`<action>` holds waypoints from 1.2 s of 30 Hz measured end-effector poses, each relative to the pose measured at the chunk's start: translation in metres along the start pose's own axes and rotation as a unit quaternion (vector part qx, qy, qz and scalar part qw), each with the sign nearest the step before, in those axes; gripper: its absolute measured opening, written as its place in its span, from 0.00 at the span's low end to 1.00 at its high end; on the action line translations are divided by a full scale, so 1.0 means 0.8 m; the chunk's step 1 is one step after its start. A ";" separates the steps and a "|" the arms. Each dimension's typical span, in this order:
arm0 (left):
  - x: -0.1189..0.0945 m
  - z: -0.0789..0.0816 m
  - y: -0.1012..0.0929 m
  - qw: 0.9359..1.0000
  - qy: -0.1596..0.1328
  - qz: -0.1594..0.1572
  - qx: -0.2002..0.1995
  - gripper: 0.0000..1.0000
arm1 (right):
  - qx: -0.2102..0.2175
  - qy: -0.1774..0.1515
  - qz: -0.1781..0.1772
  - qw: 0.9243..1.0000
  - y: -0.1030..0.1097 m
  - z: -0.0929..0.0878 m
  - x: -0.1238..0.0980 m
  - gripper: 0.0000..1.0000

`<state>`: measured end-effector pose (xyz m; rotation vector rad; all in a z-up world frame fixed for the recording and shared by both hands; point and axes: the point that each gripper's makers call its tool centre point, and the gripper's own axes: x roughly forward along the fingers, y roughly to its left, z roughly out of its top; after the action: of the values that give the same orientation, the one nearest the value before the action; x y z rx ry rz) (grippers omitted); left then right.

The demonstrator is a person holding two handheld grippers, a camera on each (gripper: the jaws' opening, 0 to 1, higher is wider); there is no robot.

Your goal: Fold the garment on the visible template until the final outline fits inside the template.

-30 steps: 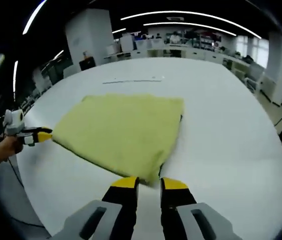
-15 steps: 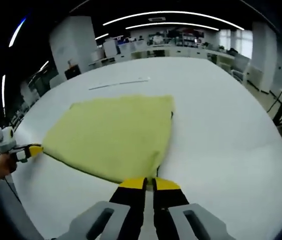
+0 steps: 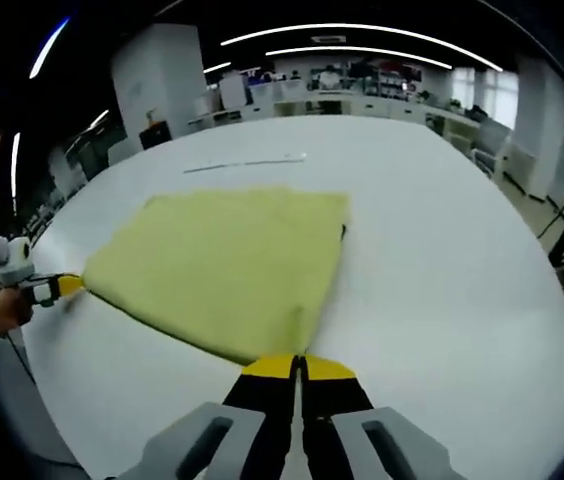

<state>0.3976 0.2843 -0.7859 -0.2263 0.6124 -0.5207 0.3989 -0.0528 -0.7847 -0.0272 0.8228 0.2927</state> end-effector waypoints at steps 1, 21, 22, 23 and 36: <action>-0.002 0.000 0.002 1.000 0.001 0.001 0.003 0.00 | -0.009 0.000 0.002 1.000 0.000 0.001 -0.002 0.00; -0.006 -0.008 0.000 0.999 0.024 0.003 0.035 0.00 | -0.013 0.011 0.062 0.998 -0.007 -0.011 -0.002 0.00; -0.006 -0.009 -0.001 0.999 0.024 0.002 0.034 0.00 | -0.009 0.008 0.063 0.998 -0.006 -0.011 -0.002 0.00; -0.007 -0.009 -0.001 0.999 0.024 0.003 0.033 0.00 | -0.008 0.008 0.062 0.998 -0.006 -0.011 -0.001 0.01; -0.007 -0.012 -0.003 1.000 0.024 0.002 0.019 0.00 | 0.062 -0.003 0.060 0.996 -0.001 -0.013 0.006 0.04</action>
<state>0.3868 0.2850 -0.7899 -0.1769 0.6486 -0.5340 0.3947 -0.0541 -0.7956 0.1391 0.8364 0.3552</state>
